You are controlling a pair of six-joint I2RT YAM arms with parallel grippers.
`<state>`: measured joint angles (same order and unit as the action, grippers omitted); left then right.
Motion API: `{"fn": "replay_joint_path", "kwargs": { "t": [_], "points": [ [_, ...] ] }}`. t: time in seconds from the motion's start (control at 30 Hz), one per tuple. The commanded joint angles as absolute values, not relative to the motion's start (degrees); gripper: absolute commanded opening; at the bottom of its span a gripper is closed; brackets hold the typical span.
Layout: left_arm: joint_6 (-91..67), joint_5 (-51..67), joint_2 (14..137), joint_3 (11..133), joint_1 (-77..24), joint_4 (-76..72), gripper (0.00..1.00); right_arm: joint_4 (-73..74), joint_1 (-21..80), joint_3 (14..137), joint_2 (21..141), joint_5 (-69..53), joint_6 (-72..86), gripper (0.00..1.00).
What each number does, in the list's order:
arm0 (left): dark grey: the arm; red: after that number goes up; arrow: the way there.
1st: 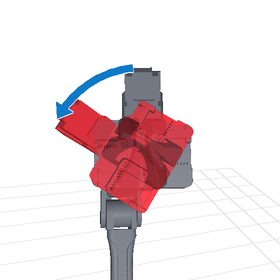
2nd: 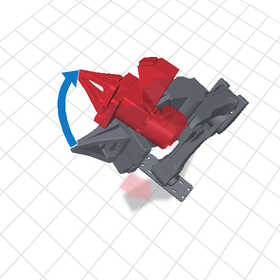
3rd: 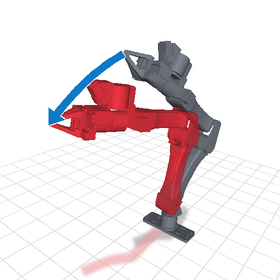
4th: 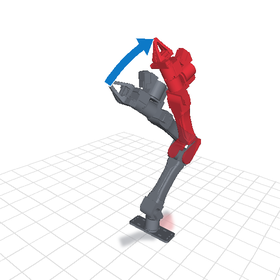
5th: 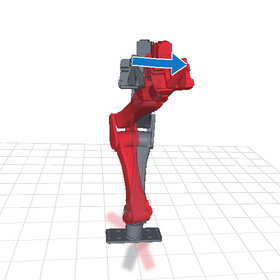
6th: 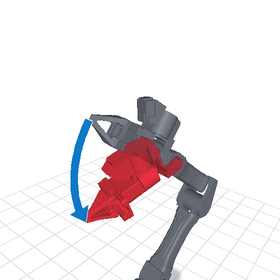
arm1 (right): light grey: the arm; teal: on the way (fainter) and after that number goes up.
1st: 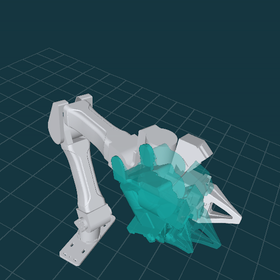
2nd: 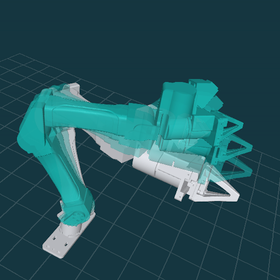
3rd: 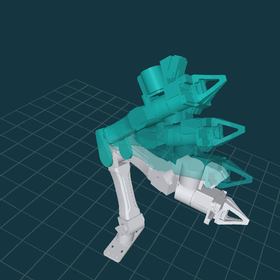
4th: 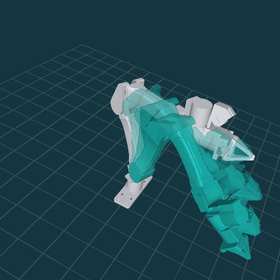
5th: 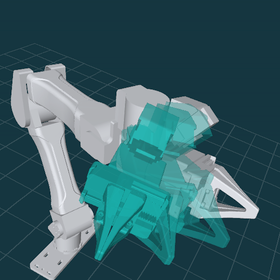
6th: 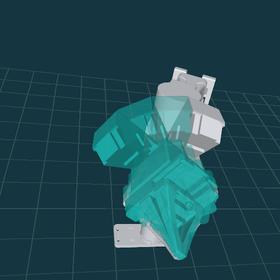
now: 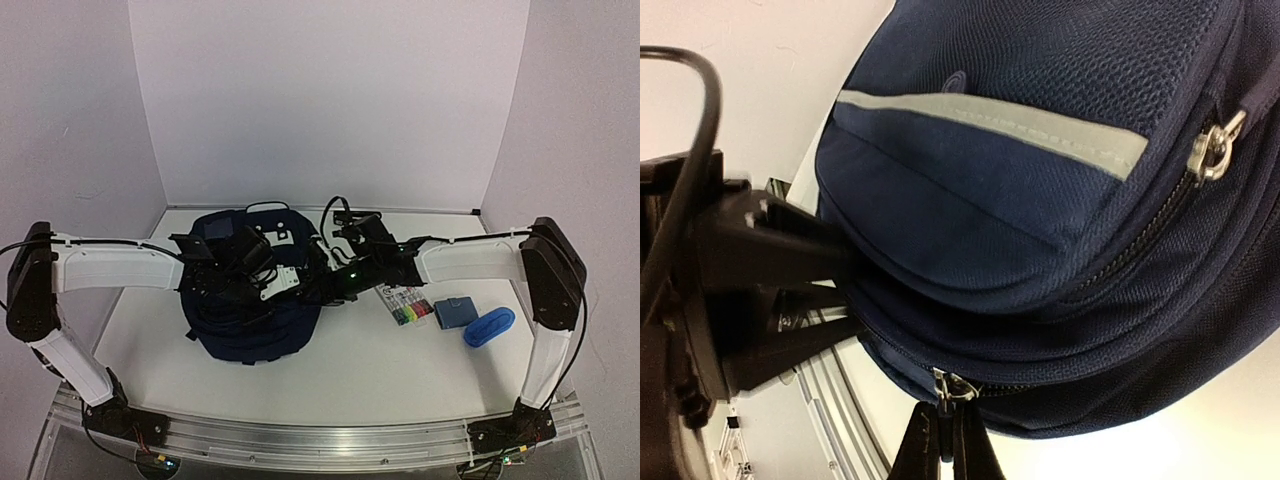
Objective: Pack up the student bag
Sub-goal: Zip the student bag at the center of the board.
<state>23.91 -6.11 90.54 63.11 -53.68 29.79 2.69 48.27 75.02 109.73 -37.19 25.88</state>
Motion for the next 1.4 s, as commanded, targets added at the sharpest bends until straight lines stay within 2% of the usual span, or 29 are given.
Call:
{"fn": "replay_joint_path", "kwargs": {
  "t": [0.0,0.23,0.47,0.7,0.93,1.03,1.1,1.17,1.2,1.3,1.37],
  "points": [
    [24.0,-6.84,89.28,63.17,-53.79,27.58,0.01,-0.98,45.46,75.22,108.38,-39.2,22.75,0.0],
    [23.47,-2.58,83.49,60.04,-53.79,34.68,0.0,6.0,38.06,74.51,111.64,-37.19,13.13,0.0],
    [24.79,2.25,78.57,58.26,-53.92,41.22,0.0,9.12,34.13,83.55,119.37,-36.07,9.21,0.0],
    [26.14,1.92,74.18,54.63,-53.99,45.56,0.0,9.5,32.06,91.77,125.33,-30.31,9.9,0.0],
    [26.04,-1.47,75.14,54.42,-53.96,41.08,0.0,10.05,29.95,91.85,123.33,-27.76,10.05,0.0],
    [23.63,-0.5,79.58,58.19,-53.96,38.93,0.03,10.28,29.9,90.99,121.34,-29.37,8.81,0.0],
    [21.44,0.64,83.06,61.06,-53.96,38.01,0.11,10.47,29.89,91.43,120.61,-31.29,8.61,0.0],
    [18.79,1.96,85.5,63.9,-54.01,37.14,0.22,10.89,29.89,92.23,120.17,-32.74,8.49,0.08],
    [17.29,1.85,86.09,65.47,-53.9,36.52,0.3,11.21,29.89,92.51,119.69,-33.35,8.34,0.21],
    [14.04,1.93,86.74,68.76,-53.81,36.75,0.52,12.59,29.9,92.58,117.43,-34.43,6.62,0.5],
    [11.41,1.08,86.44,70.3,-53.71,37.23,0.67,13.38,29.88,91.29,114.98,-35.29,4.64,0.66]
  ]
}}
